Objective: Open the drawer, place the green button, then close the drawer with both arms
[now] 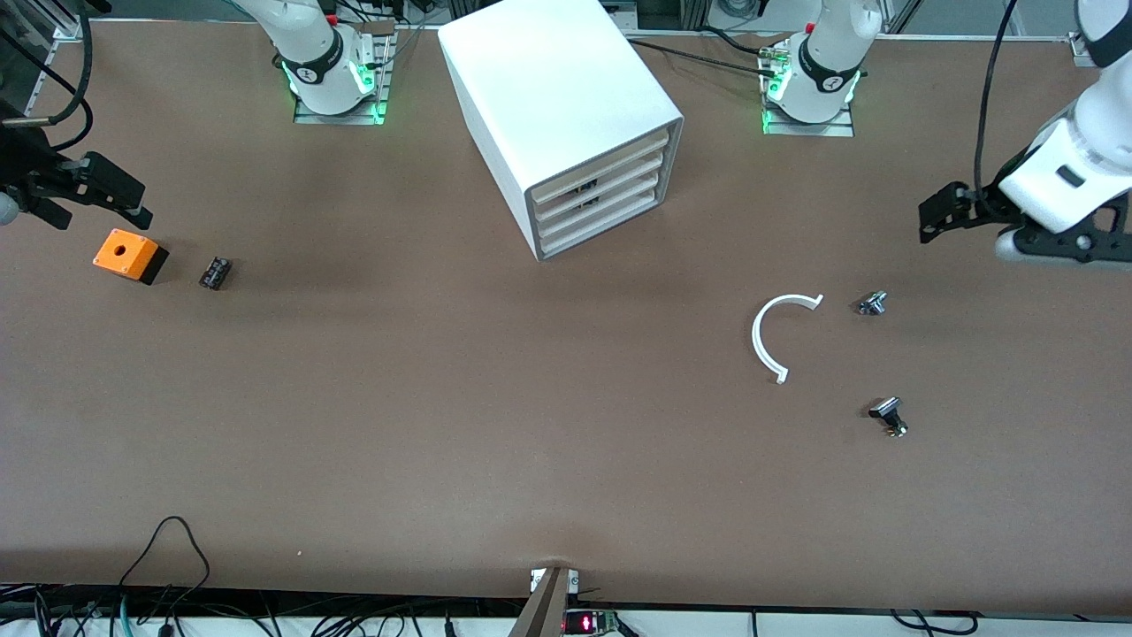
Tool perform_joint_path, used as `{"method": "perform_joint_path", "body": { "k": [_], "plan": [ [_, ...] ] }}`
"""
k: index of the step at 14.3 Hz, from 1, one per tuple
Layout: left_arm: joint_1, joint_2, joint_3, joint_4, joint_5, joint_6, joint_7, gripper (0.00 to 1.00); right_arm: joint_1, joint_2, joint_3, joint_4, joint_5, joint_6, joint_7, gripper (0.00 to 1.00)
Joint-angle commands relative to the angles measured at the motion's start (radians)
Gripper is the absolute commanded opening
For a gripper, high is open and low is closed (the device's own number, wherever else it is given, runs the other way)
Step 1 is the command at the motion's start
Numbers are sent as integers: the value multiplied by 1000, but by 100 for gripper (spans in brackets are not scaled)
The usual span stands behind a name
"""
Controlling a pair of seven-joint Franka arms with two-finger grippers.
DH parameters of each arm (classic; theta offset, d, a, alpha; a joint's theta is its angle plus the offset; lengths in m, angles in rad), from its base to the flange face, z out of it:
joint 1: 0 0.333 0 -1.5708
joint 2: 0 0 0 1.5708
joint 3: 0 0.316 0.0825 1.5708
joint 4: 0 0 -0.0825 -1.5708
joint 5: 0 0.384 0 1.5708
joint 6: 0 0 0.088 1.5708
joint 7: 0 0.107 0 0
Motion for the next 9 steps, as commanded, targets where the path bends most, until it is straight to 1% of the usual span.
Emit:
{"method": "perform_joint_path", "body": {
  "k": [1,3,9],
  "plan": [
    [-18,-42,31,-64,-14,24,41,100,-2,17,8,36,-21,-17,16,100],
    [-8,-28,31,-46,-21,-25,41,100,-2,18,8,36,-23,-16,16,100],
    [-8,-28,24,-44,-21,-31,31,100,-2,18,8,36,-26,-14,16,100]
  ]
}}
